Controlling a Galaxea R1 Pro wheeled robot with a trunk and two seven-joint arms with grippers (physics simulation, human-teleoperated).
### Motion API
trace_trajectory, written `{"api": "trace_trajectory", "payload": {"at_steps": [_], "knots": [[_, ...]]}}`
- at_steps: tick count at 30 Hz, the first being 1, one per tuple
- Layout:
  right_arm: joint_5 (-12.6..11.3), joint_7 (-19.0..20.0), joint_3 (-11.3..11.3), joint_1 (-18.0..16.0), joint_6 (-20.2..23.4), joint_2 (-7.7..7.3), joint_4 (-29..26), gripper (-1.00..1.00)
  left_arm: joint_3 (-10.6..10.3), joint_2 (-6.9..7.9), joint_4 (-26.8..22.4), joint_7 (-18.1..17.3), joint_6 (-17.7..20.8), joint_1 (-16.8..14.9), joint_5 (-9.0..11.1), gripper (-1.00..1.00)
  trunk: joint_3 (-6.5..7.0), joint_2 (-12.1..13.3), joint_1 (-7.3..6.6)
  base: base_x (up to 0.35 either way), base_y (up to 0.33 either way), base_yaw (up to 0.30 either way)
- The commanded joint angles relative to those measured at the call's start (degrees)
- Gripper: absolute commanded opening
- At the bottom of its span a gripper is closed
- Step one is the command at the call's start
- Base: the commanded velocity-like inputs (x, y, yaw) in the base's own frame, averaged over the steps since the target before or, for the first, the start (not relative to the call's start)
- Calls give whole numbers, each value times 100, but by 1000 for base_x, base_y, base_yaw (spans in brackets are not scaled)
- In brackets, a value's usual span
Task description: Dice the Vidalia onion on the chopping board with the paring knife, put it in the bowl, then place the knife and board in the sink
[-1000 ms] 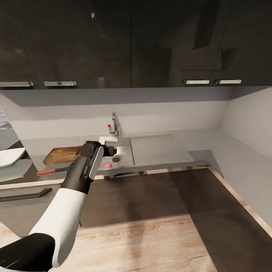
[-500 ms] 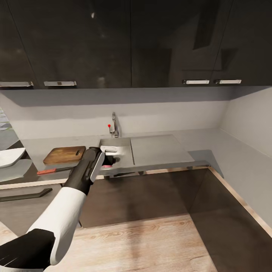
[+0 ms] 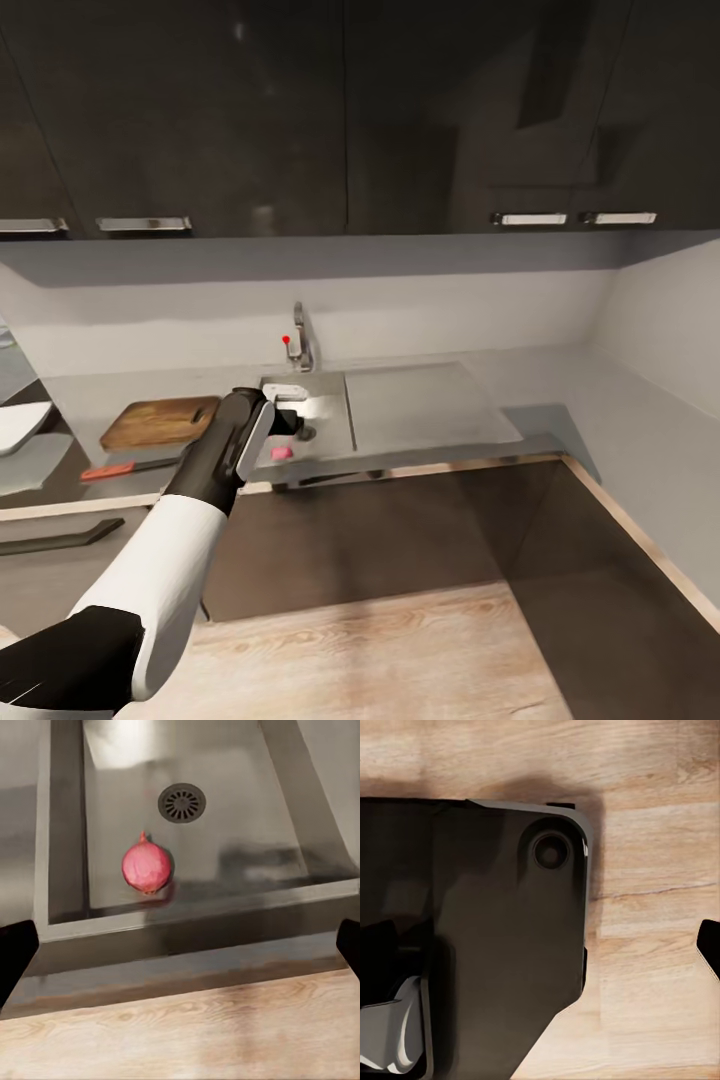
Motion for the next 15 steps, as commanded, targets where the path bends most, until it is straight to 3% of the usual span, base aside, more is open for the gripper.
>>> {"api": "trace_trajectory", "payload": {"at_steps": [1,12,15], "knots": [[-36,16,43,-5,-22,-2,5,100,-8,1,5,57,17,-6,63,100,-12,-11,7,319,0,0],[-36,16,48,-5,-11,2,9,100,-7,4,-9,66,17,-6,65,100,-12,-11,7,328,0,0],[-36,16,49,-5,-3,15,13,100,97,8,-11,66,12,-6,61,100,-17,-11,7,326,38,0]]}}
